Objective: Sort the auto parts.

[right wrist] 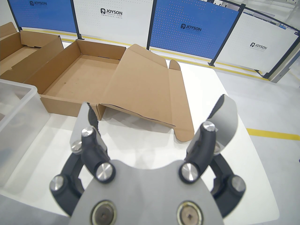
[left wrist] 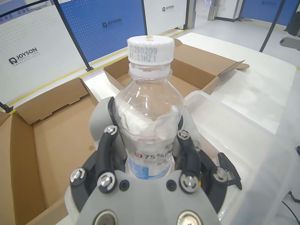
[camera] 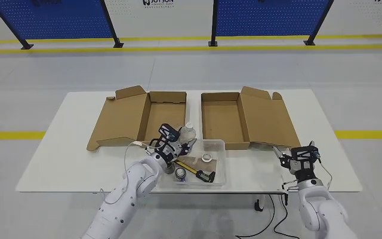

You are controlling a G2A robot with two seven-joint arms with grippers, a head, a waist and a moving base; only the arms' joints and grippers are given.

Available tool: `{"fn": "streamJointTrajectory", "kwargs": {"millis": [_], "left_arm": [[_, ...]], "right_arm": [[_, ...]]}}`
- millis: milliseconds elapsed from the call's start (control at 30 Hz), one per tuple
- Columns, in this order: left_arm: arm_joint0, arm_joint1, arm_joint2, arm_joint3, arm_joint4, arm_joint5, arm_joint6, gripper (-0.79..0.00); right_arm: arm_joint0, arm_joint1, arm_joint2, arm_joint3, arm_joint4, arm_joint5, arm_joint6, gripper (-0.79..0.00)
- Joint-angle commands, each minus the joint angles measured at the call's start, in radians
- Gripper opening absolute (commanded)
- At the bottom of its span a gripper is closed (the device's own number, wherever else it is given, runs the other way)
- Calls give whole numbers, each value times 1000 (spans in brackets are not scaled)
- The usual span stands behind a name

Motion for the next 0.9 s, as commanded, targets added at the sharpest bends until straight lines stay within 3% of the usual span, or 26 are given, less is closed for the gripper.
{"fn": "streamJointTrajectory", "kwargs": {"millis": [0,267,600,867], "left_arm": [[14,4,-18,-24,-3,2,-3,-785],[83,21,-110,-142,-31,-14,-30,-785],[161,44,-217,-269,-77,-101,-87,-785],[169,49,-233,-268,-74,-113,-88,-785]], "right_arm": [[0,0,0,0,0,0,0,0],[0,0,0,0,0,0,0,0],[0,0,0,0,0,0,0,0],[0,0,0,0,0,0,0,0]]}}
